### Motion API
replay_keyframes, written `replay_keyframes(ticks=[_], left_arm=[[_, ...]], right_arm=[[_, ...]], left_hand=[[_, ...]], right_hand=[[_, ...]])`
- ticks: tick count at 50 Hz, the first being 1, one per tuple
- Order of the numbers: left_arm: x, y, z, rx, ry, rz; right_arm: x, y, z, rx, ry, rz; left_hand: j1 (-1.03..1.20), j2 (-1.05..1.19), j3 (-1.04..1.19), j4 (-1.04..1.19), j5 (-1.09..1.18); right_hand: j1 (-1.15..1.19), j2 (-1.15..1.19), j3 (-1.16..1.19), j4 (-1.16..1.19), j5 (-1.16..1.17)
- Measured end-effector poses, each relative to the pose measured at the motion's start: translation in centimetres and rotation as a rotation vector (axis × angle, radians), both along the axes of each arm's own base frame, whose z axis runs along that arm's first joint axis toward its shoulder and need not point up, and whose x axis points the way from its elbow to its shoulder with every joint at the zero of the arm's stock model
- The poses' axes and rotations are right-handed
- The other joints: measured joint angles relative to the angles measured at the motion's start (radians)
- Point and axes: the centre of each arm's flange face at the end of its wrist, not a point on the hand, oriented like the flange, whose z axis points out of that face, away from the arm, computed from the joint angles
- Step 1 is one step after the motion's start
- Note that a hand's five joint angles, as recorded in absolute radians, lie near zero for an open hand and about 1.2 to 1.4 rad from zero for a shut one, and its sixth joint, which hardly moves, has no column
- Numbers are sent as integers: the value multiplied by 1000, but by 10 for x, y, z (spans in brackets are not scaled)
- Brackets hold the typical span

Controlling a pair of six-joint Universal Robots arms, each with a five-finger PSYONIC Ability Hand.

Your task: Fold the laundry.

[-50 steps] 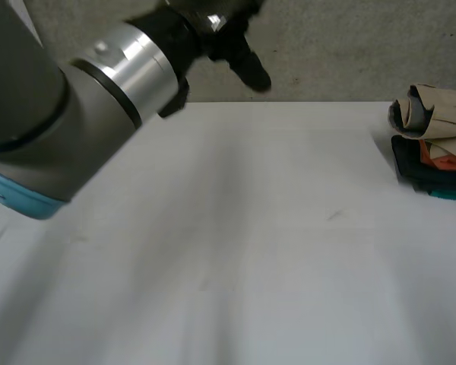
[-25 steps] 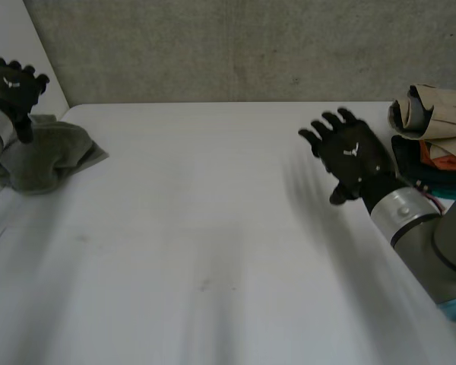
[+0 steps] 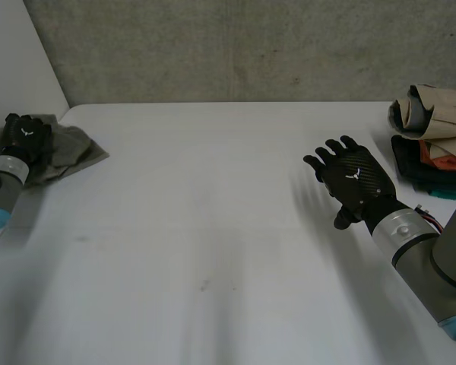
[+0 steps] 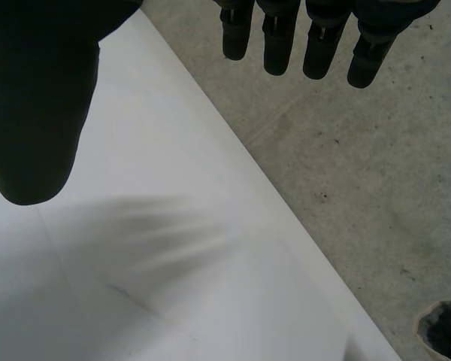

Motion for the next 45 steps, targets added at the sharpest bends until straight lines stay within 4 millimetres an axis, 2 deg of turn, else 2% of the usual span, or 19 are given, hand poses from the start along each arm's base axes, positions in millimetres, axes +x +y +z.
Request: replay_keyframes(ticks=[1,6,8,11,13,14,17,21,22,26,28,29,33,34,38,41,42,44,45], left_arm=[[0,-1,-1,-4,0,3],[-4,-2,2,-19,3,37],[-8,-1,11,-33,11,56],[-22,3,44,-81,55,75],[-42,15,88,-135,135,60],[-47,19,100,-151,162,49],[-76,46,158,-216,311,-27],[-116,99,230,-274,520,-180],[-120,106,237,-278,544,-200],[-152,157,274,-267,679,-338],[-156,162,275,-263,687,-350],[-177,189,281,-224,730,-419],[-203,215,269,-131,747,-475],[-203,215,269,-131,747,-475],[-230,228,223,48,727,-485],[-250,237,171,234,702,-471],[-250,237,171,234,702,-471],[-262,247,131,385,682,-454],[-268,255,108,478,667,-440]], right_arm=[[0,0,0,0,0,0],[0,-1,-2,2,2,-1],[0,-1,-3,2,2,-2],[0,-2,-3,3,3,-3],[0,-2,-3,2,3,-5],[0,-2,-3,2,3,-6],[0,-2,-3,2,2,-9],[-1,-2,-3,2,2,-13],[-1,-2,-3,2,2,-14],[-2,-3,-3,3,2,-17],[-2,-3,-3,3,2,-18],[-3,-4,-3,3,1,-21],[-7,-7,-1,1,-4,-38],[-7,-7,-1,1,-4,-38],[-12,-13,1,-3,-10,-61],[-17,-18,3,-8,-14,-84],[-17,-18,3,-8,-14,-84],[-22,-23,5,-14,-17,-113],[-26,-27,7,-19,-20,-142]], left_hand=[[262,319,315,305,296],[280,431,420,433,373],[280,431,420,433,373],[280,433,424,433,373],[280,433,424,433,373],[280,433,424,433,373],[280,433,424,433,373],[280,435,429,434,373],[280,435,429,434,373],[280,435,429,437,373],[280,435,429,438,374],[280,436,429,438,384],[280,436,430,438,384],[280,436,430,438,384],[280,436,433,438,384],[261,395,393,395,363],[261,395,393,395,363],[17,111,135,131,141],[-304,-176,-169,-178,-158]], right_hand=[[0,0,0,0,0],[0,0,0,0,0],[0,0,0,0,0],[0,0,0,0,0],[0,0,0,0,0],[0,0,0,0,0],[0,0,0,0,0],[0,0,0,0,0],[0,0,0,0,0],[0,0,0,0,0],[0,0,0,0,0],[0,0,0,0,0],[0,0,0,0,0],[0,0,0,0,0],[0,0,0,0,0],[0,0,0,0,0],[0,0,0,0,0],[0,0,0,0,0],[0,0,0,0,0]])
